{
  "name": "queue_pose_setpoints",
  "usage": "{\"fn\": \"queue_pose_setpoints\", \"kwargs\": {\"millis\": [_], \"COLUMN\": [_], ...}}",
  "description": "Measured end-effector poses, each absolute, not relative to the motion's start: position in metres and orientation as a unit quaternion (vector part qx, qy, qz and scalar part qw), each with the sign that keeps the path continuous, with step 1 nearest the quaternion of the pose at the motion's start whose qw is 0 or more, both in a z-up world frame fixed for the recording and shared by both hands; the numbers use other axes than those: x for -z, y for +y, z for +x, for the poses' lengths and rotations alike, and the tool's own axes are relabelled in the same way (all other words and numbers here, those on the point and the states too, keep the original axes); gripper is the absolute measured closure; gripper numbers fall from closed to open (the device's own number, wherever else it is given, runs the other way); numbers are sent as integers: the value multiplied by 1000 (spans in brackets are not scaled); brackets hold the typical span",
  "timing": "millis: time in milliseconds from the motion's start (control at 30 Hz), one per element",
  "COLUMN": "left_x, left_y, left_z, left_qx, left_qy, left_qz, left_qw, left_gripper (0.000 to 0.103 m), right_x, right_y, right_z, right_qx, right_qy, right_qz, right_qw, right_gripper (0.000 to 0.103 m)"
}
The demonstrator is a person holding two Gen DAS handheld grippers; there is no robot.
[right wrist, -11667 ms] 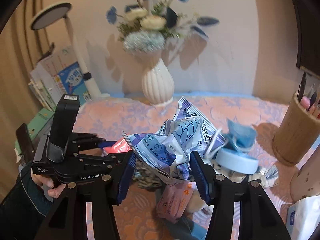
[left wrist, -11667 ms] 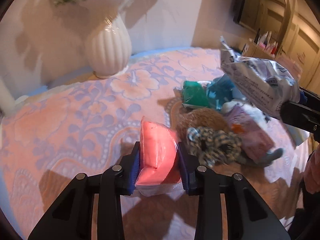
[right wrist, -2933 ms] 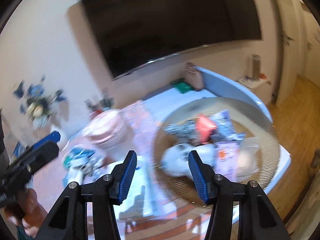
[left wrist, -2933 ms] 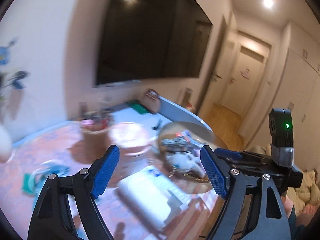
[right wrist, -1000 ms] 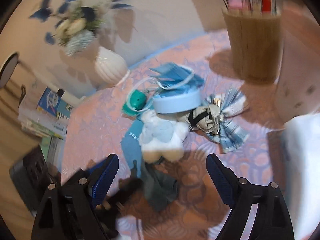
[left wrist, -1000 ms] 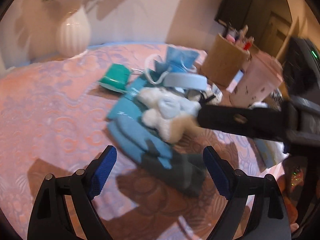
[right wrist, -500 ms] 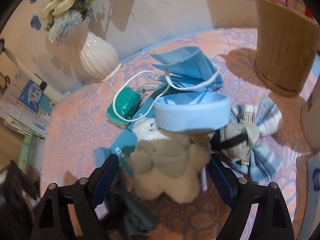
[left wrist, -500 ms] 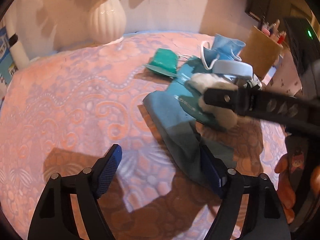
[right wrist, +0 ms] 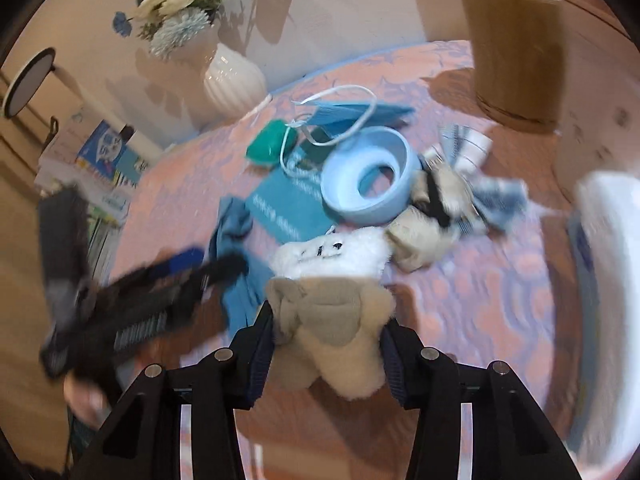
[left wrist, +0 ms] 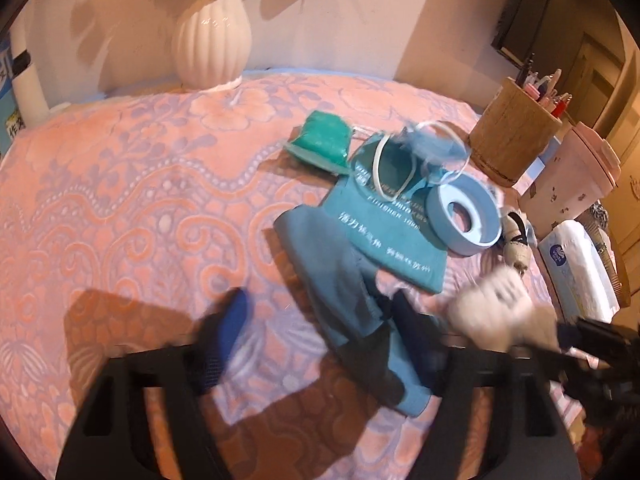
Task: Organize books
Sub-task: 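Grasp the blue cloth with the left gripper while the right grasps the white plush bear, then carry the blue cloth and white plush bear to the basket and release both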
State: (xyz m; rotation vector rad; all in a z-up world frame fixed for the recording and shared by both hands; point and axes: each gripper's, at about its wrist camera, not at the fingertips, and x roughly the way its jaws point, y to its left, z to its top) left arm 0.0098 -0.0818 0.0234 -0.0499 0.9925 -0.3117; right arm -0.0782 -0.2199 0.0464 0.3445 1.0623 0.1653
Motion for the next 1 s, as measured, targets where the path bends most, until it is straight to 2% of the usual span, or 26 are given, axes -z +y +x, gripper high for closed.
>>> {"fn": "queue_pose_setpoints", "kwargs": {"millis": [100,133,200,333,400,467,533,567,600,667,1000], "left_x": [-21,-21,-23,-31,-35,-36,-38,-39,-40,-48,-118], "left_y": [-87,-87,-85,-80,-76,-75,-74,-74,-74,-77,-137], "left_z": [10,10,4,-11,-19,-23,-26,-29,-31,-37,-53], "left_qx": [169,172,176,187,188,187,189,193,198,208,292], "left_qy": [470,470,467,457,453,452,450,450,450,440,356], "left_qz": [-15,-17,-19,-19,-17,-18,-18,-19,-21,-22,0], "left_qw": [866,865,866,869,872,872,873,872,871,873,888], "left_gripper": [93,93,93,93,93,93,93,93,93,93,93], "right_x": [-49,-48,-44,-38,-37,-36,-33,-33,-33,-36,-117], "right_y": [-222,-222,-223,-225,-220,-209,-200,-197,-192,-187,-236], "right_z": [-98,-102,-106,-111,-111,-111,-111,-111,-113,-115,-157], "right_qx": [-85,-81,-72,-60,-56,-48,-30,-24,-16,-10,28], "right_qy": [507,511,514,515,513,511,505,504,501,497,397], "right_qz": [135,127,121,119,109,86,59,48,27,4,32], "right_qw": [847,846,846,847,850,854,861,862,865,868,917], "right_gripper": [52,50,38,32,25,23,24,32,45,49,49]}}
